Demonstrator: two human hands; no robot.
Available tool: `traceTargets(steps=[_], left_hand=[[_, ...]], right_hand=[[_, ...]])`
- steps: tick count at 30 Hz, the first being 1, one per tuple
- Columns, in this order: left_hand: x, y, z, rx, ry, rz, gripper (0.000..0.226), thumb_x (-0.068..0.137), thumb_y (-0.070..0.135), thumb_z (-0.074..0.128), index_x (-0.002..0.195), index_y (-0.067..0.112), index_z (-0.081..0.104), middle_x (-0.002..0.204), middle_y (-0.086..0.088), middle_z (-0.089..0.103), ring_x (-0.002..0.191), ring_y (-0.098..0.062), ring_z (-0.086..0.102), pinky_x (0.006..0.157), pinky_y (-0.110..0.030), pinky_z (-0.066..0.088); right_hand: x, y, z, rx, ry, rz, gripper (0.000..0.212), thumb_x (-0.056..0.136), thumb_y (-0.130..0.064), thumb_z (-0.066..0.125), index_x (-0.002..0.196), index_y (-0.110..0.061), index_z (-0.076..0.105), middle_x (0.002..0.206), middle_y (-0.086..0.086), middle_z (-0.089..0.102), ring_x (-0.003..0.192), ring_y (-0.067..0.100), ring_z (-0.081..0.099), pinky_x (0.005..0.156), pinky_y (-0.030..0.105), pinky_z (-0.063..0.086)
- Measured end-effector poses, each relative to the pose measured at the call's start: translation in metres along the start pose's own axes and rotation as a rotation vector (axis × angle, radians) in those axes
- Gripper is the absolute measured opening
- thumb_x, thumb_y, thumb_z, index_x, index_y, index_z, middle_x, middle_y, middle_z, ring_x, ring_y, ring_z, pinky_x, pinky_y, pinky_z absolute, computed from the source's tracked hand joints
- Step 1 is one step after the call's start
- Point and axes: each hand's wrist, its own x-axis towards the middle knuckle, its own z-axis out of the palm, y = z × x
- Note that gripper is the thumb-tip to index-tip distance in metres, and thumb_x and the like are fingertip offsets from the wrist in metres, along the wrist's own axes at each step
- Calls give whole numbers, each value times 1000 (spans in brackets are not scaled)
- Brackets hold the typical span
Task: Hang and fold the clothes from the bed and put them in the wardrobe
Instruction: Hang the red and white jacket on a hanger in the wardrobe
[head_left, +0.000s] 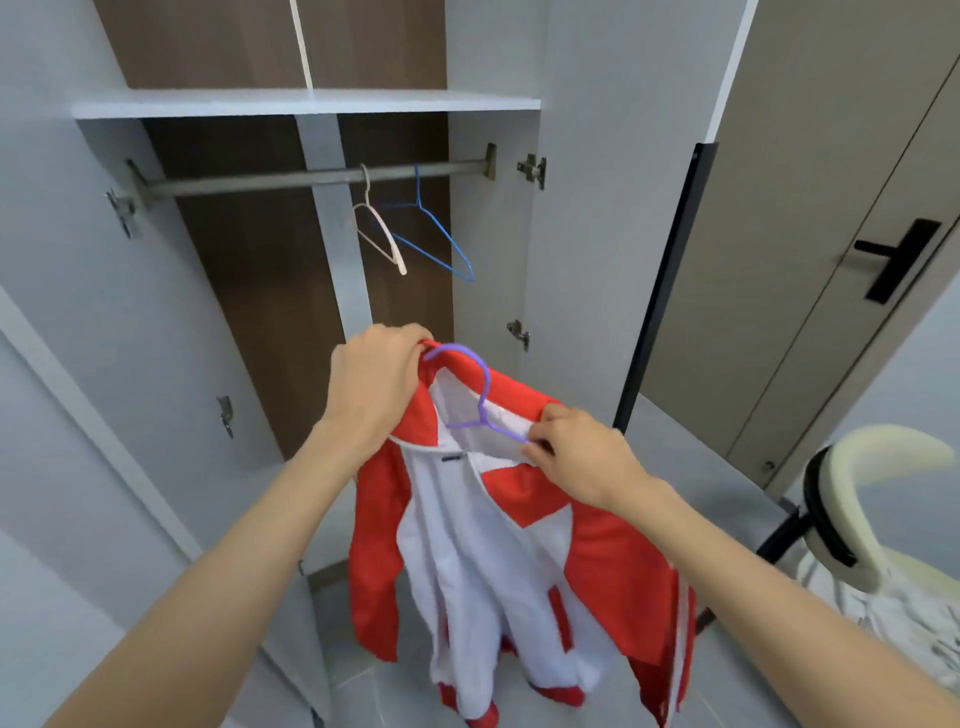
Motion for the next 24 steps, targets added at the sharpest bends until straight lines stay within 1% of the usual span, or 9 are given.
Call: traceTargets(steps=[4,9,11,13,16,17,19,21,24], left_hand=[[-9,1,15,66,-141,-17,24,98,31,47,109,27,68,97,-6,71,93,-33,63,72,-38,47],[-13,11,30,-110,25,-102,17,93,25,56,100,26,71,96,2,73,88,-26,66,71,-33,47],[-10,12,37,-314,13,-250,18,93,29,56,108,30,66,121,7,66,114,-22,59,93,-35,45],[-9,10,42,-382,-140,-253,30,98,36,47,128,38,52,148,10,42,141,-19,29,117,-47,10],[-7,6,43,-314,-131,-71,37,102,32,34,138,38,44,148,11,39,143,-13,25,103,-22,-28],[-5,4,41,-297,-108,-50,37,103,29,33,136,36,47,141,9,45,138,-13,32,102,-16,-28],[4,-2,40,-244,-152,-46,35,103,26,34,131,34,51,128,8,50,127,-10,40,111,-32,-21],[12,-11,42,-143,-246,-41,33,102,22,35,127,32,54,120,6,52,121,-12,45,115,-50,-9],[23,-32,47,31,-337,-29,30,99,14,42,124,25,54,115,-1,55,115,-22,51,113,-49,19]], right_hand=[[2,17,-4,419,221,127,23,98,-24,50,76,-18,52,84,-1,49,89,28,49,74,32,34],[13,15,-5,498,131,-13,25,98,-24,52,82,-6,60,145,3,26,122,18,34,93,27,33],[20,14,-8,484,205,-37,24,99,-27,50,83,-12,57,151,0,17,112,16,44,88,30,38],[31,14,-14,486,235,-50,21,100,-31,47,84,-19,53,145,-4,30,96,18,54,81,35,43],[46,14,-16,507,243,-107,20,100,-26,47,80,-24,47,106,-5,55,91,18,53,77,35,42],[50,13,-14,520,245,-127,22,99,-24,48,78,-21,47,90,-6,55,82,17,51,72,34,40],[58,8,-9,519,231,-150,26,99,-25,49,76,-12,51,72,-5,52,69,19,47,65,34,38],[66,4,-3,511,216,-176,27,98,-28,50,80,-9,57,71,-1,57,67,20,49,64,35,39],[80,-2,4,516,208,-244,18,97,-26,53,90,-15,64,77,-4,59,72,15,51,69,32,41]])
